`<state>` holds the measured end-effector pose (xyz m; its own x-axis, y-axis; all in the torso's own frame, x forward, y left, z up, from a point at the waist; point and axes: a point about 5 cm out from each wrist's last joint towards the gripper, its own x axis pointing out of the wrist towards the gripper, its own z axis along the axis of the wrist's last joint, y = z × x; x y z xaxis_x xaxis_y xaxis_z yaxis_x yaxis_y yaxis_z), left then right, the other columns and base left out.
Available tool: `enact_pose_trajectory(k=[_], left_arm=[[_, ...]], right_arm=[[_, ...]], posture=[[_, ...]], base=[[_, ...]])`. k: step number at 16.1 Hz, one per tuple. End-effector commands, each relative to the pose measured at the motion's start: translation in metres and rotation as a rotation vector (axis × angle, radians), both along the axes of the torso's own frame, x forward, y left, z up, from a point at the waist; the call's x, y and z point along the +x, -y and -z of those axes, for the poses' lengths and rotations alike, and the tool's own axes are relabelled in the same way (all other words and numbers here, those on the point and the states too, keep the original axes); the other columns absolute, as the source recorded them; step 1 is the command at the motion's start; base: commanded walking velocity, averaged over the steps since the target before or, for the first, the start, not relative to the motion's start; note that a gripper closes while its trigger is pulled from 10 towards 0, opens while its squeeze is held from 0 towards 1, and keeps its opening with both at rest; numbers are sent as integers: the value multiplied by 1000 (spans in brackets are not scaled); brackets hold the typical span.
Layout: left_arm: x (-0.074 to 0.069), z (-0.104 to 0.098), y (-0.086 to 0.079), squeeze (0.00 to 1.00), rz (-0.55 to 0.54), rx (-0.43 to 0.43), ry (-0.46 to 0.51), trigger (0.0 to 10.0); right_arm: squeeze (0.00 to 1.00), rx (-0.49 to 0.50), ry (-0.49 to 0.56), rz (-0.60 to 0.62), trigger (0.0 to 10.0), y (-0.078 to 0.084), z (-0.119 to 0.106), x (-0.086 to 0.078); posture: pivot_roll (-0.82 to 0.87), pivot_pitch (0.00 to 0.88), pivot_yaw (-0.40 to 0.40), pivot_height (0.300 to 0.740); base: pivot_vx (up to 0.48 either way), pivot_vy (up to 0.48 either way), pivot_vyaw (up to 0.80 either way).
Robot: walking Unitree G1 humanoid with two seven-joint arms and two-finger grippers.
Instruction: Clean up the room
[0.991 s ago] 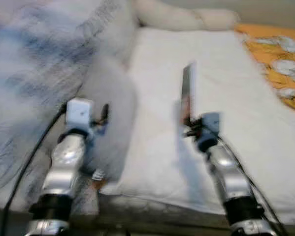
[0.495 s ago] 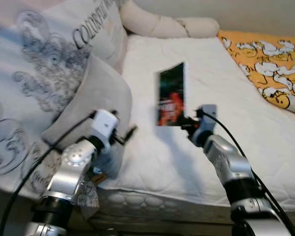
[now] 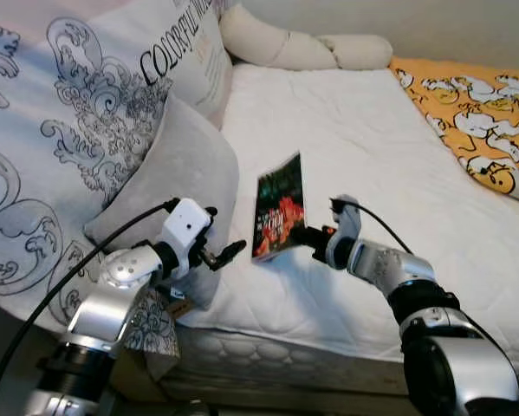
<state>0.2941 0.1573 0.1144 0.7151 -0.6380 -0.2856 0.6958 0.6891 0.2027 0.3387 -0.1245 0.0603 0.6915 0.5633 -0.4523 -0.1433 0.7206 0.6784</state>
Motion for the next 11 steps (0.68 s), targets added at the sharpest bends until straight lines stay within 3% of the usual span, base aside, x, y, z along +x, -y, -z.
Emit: enact_pose_trajectory(k=[1,2,4,8,11], left_arm=[[-2,-4,2,0,31,3,-3,10000],[-2,-4,2,0,37,3,-9,10000],[-6,-3,4,0,59,5,-31,10000],[-9,-2,6,0,80,10,-49,10000],[-11,-2,6,0,89,12,-61,10000]], right_arm=[[0,109,6,52,10000,6,-10,7],[0,131,1,57,10000,7,-10,7],[0,266,-27,74,10000,9,-14,7],[0,393,-49,81,10000,14,-13,3],[0,396,-32,29,10000,10,-20,6]], posture=[[122,0,-23,740],[123,0,-24,740],[122,0,-27,740],[126,0,-27,740],[130,0,-31,740]], base=[[0,0,0],[0,0,0],[0,0,0],[0,0,0],[0,0,0]])
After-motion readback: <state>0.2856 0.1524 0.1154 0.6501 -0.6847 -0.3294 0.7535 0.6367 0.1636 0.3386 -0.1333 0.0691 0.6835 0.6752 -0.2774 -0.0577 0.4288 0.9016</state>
